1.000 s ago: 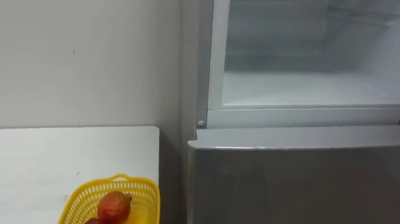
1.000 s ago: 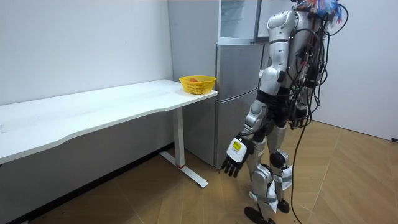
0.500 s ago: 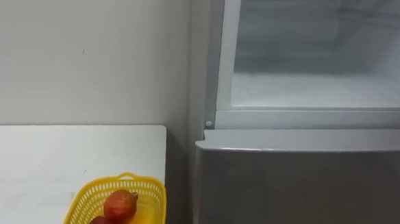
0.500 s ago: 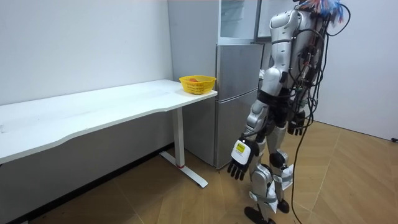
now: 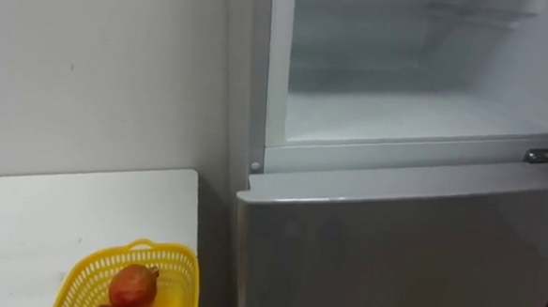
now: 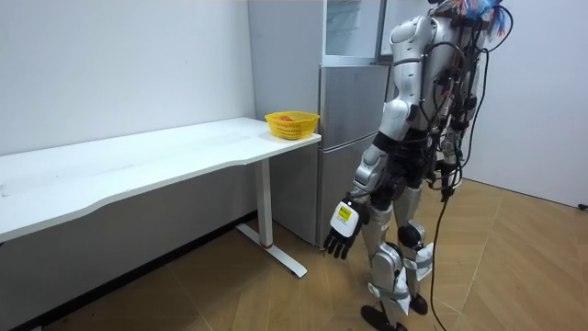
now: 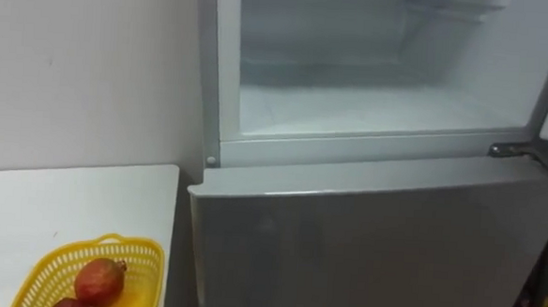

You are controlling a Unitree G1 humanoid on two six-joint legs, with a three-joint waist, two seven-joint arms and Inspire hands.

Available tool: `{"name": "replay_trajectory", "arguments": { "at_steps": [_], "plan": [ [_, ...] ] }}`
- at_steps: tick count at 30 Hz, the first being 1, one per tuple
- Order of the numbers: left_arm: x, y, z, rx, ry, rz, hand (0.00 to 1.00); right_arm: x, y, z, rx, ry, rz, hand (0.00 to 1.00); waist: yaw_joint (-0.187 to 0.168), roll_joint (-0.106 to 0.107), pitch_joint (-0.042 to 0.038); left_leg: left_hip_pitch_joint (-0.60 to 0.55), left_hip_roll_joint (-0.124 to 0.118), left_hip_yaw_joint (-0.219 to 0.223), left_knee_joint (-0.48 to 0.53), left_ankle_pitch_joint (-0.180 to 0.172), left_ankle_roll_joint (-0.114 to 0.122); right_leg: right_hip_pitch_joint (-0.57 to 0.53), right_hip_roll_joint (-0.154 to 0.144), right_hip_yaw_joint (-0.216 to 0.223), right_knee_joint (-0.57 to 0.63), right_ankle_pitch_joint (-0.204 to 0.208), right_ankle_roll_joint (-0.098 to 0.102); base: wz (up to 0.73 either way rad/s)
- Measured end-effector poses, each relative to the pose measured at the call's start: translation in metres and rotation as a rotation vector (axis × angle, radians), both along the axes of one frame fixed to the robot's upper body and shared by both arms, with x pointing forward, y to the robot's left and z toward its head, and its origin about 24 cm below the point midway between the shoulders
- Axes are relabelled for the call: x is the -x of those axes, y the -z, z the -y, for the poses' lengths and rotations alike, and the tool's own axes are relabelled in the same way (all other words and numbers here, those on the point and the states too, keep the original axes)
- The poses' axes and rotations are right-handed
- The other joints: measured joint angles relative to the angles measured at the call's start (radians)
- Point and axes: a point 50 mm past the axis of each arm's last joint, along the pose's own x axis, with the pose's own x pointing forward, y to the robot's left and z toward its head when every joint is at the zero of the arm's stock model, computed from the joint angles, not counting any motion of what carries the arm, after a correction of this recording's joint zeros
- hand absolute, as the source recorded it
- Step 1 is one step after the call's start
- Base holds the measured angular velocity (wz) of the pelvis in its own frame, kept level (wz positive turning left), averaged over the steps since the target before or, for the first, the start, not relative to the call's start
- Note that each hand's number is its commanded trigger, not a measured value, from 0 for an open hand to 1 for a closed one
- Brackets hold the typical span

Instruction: Retrieve from the upper fridge

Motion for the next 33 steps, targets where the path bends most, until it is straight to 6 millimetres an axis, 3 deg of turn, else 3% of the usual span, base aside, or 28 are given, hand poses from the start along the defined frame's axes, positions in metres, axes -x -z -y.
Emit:
{"name": "replay_trajectory", "arguments": {
  "at_steps": [3, 7, 9, 14, 18, 24, 33],
  "plan": [
    [-0.002, -0.002, -0.003, -0.019, -0.011, 0.028, 0.00, -0.012, -0.007, 0.013, 0.051, 0.102, 0.056, 0.00, -0.001, -0.009, -0.0055, -0.011, -0.005, 0.009, 0.002, 0.000, 0.000, -0.014, -0.001, 0.005, 0.017, -0.001, 0.000, -0.06],
    [-0.004, -0.003, -0.005, -0.031, -0.026, 0.046, 0.00, -0.037, -0.024, 0.034, 0.126, 0.175, 0.169, 0.00, 0.003, -0.010, -0.0052, -0.005, -0.005, 0.019, 0.003, 0.001, 0.001, -0.017, 0.000, 0.024, 0.029, -0.001, 0.001, -0.10],
    [-0.009, -0.005, -0.008, -0.042, -0.029, 0.073, 0.00, -0.059, -0.042, 0.049, 0.190, 0.185, 0.267, 0.00, 0.005, -0.012, -0.0037, -0.007, -0.003, 0.029, 0.002, 0.001, 0.001, -0.024, 0.002, 0.045, 0.031, -0.001, 0.000, -0.09],
    [-0.010, -0.006, -0.010, -0.049, -0.030, 0.094, 0.00, -0.083, -0.070, 0.071, 0.312, 0.224, 0.388, 0.00, -0.001, -0.022, -0.0022, -0.010, 0.000, 0.027, 0.001, 0.001, 0.001, -0.028, 0.004, 0.042, 0.027, -0.001, 0.000, 0.01],
    [-0.008, -0.007, -0.010, -0.041, -0.024, 0.099, 0.00, -0.094, -0.088, 0.081, 0.375, 0.227, 0.444, 0.00, -0.003, -0.029, -0.0035, -0.017, -0.002, 0.021, -0.002, 0.001, 0.000, -0.038, 0.005, 0.041, 0.028, -0.002, -0.001, 0.00],
    [-0.007, -0.007, -0.011, -0.039, -0.009, 0.104, 0.00, -0.127, -0.127, 0.093, 0.492, 0.198, 0.625, 0.00, -0.007, -0.027, -0.0030, -0.025, -0.003, 0.025, 0.003, 0.001, 0.001, -0.043, 0.006, 0.044, 0.029, -0.001, -0.002, -0.02],
    [-0.002, -0.007, -0.010, -0.046, -0.010, 0.105, 0.00, -0.148, -0.180, 0.102, 0.633, 0.115, 0.812, 0.00, -0.005, -0.024, -0.0002, -0.027, -0.001, 0.028, 0.002, 0.001, 0.000, -0.044, 0.006, 0.044, 0.029, -0.001, -0.002, 0.00]
  ]
}}
